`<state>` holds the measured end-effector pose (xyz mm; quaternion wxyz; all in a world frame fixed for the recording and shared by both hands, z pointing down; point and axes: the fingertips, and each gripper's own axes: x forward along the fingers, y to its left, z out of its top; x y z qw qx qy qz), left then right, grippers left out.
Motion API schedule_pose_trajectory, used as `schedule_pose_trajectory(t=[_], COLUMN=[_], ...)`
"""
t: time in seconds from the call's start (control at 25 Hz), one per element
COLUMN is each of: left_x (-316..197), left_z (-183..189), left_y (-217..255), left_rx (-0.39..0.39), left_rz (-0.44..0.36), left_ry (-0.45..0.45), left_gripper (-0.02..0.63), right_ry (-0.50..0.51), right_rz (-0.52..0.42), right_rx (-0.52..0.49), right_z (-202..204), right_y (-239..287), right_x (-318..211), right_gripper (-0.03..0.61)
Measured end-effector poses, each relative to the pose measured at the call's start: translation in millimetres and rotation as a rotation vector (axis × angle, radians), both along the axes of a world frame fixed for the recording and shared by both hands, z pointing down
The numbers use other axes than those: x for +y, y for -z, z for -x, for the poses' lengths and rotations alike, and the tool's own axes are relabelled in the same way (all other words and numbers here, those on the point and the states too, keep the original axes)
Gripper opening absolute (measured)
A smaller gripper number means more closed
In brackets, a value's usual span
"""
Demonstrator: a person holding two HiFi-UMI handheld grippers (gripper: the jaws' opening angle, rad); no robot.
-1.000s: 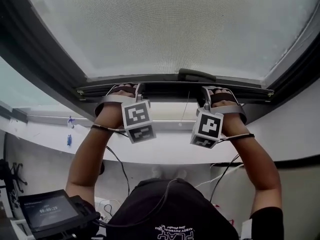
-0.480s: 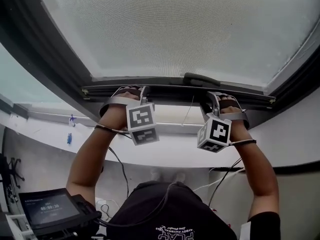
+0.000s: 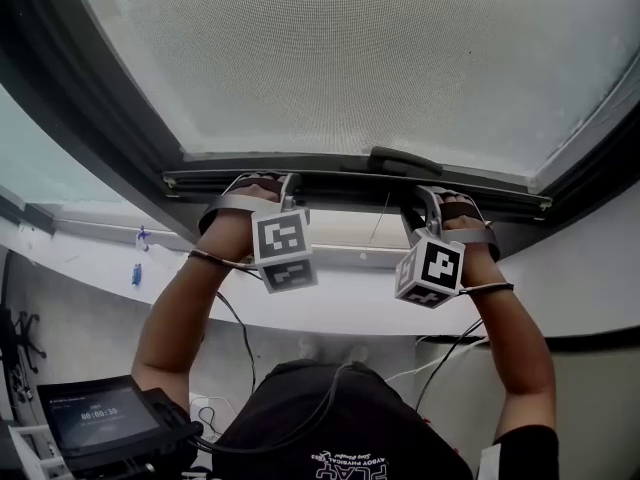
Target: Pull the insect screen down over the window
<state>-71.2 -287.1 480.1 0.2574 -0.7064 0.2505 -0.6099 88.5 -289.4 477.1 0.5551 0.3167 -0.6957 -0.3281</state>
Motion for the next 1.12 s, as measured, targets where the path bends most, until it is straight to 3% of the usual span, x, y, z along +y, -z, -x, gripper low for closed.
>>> schedule_pose_trajectory(t=[0.12,0.36,0.48,0.64,0.8,0.96,1.12], left_x=[8,15,17,16,10,7,-2], left_z=[1,2,2,0,1,-3,-8], left_y=[0,-10,-11,-10,-9,-6,-9], left_rx=[-0.004,-0.025,-0.031,-0.071,-0.111,-0.091,-0.082], left_rz=[0.08,0.282,0.323,0.283,0.165,0.195,0.053], left_ry=[-0.013,-0.024,-0.025,-0.024,-0.009,-0.005,0.023], left_gripper=[0.12,0.12,0.114,0.098,0.08,0.08,0.074], right_ry=[-0.014,0.004,0.011,0.007,-0.004,-0.011,-0.025], right_rz=[0.093,0.315,0.368,0.381,0.263,0.334,0.26], right_rx=[0.037,0.083,0.089,0.087,0.127,0.071,0.114], right_z=[0,4,4,3,0,-3,-9], right_y=[1,-5,-5,-4,-11,-7,-11], right_x=[6,17,20,22,17,16,8], right_gripper=[0.126,0.127,0.127,0.127,0.126,0.126,0.124])
